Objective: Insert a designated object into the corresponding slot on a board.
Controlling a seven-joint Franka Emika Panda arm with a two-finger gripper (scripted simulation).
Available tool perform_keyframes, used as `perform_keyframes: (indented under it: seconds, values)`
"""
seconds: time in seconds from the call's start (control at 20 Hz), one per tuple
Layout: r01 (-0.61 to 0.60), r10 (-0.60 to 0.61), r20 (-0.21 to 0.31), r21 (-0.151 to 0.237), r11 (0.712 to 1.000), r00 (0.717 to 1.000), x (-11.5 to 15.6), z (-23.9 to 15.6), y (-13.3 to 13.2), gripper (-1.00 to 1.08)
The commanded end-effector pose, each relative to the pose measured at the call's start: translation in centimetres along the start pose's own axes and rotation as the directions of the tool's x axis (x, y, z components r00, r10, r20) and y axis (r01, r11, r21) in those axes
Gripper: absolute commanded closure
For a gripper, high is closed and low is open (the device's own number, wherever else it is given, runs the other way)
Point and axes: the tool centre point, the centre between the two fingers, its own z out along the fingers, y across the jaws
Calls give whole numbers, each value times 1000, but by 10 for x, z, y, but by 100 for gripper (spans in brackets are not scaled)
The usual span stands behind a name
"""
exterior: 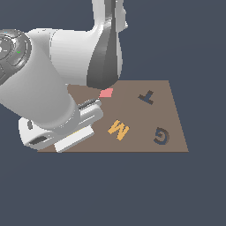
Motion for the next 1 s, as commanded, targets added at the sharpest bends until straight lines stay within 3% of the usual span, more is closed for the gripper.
perform_keyframes:
  seconds: [0.0,0.05,0.1,0.95]
  values:
    - [0,0,0,0,1000,1000,0,5,0,-92]
    - [0,0,0,0,1000,1000,0,6,0,-92]
    - [0,0,0,0,1000,1000,0,6,0,108]
    - [2,-2,0,0,1000,1000,0,2,-1,108]
